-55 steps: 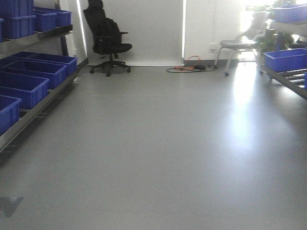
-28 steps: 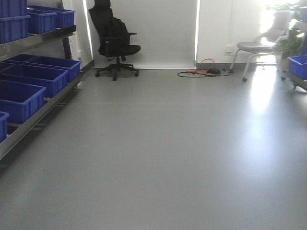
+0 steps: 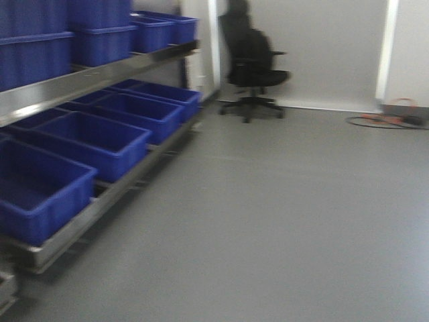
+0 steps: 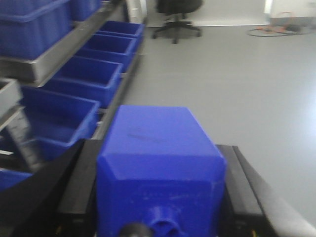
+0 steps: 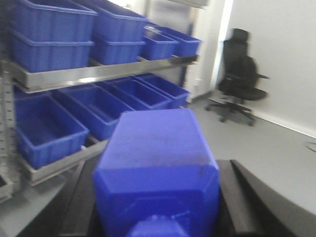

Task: Pick and sort blue part to right shelf
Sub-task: 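Drive the base to the rack of open blue bins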

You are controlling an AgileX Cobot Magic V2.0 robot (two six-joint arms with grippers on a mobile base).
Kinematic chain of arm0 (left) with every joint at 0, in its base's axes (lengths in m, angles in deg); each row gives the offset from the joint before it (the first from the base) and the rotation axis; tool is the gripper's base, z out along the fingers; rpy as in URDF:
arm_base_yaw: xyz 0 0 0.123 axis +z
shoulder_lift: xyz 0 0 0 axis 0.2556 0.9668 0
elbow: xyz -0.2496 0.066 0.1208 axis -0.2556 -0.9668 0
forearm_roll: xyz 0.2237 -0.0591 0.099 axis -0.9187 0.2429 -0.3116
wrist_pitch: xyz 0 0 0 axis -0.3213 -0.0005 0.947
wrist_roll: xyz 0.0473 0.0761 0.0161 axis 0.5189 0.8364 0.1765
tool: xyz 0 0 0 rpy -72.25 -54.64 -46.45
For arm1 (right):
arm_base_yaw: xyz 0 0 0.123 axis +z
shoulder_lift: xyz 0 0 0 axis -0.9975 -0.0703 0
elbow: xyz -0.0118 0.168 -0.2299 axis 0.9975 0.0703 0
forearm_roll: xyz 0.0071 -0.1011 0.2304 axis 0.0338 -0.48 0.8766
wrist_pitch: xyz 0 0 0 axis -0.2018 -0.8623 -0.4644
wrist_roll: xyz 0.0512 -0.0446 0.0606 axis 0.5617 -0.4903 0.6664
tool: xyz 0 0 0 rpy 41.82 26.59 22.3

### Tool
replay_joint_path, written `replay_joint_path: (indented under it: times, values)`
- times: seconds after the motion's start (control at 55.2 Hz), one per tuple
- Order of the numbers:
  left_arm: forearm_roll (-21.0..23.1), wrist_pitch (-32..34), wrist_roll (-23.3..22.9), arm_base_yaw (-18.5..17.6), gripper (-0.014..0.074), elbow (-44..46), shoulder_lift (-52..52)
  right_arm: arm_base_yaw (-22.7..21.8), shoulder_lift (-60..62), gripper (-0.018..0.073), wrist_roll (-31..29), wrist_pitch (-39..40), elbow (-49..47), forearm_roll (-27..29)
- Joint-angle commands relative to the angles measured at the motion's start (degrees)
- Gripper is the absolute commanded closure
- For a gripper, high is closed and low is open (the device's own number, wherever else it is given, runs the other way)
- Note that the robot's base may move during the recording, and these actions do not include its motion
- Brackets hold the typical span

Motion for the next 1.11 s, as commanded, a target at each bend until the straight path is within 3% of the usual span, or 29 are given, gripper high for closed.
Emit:
replay_joint_path:
  times: [0.0, 1.087]
  values:
    - [-0.4, 4.7, -0.4, -0.4, 0.0260, 1.9, 1.0, -0.3, 0.0, 0.0345, 0.0, 5.6, -1.6, 0.3]
    - [-0.4, 4.7, -0.4, -0.4, 0.0260, 1.9, 1.0, -0.3, 0.0, 0.0345, 0.0, 5.6, -1.6, 0.3]
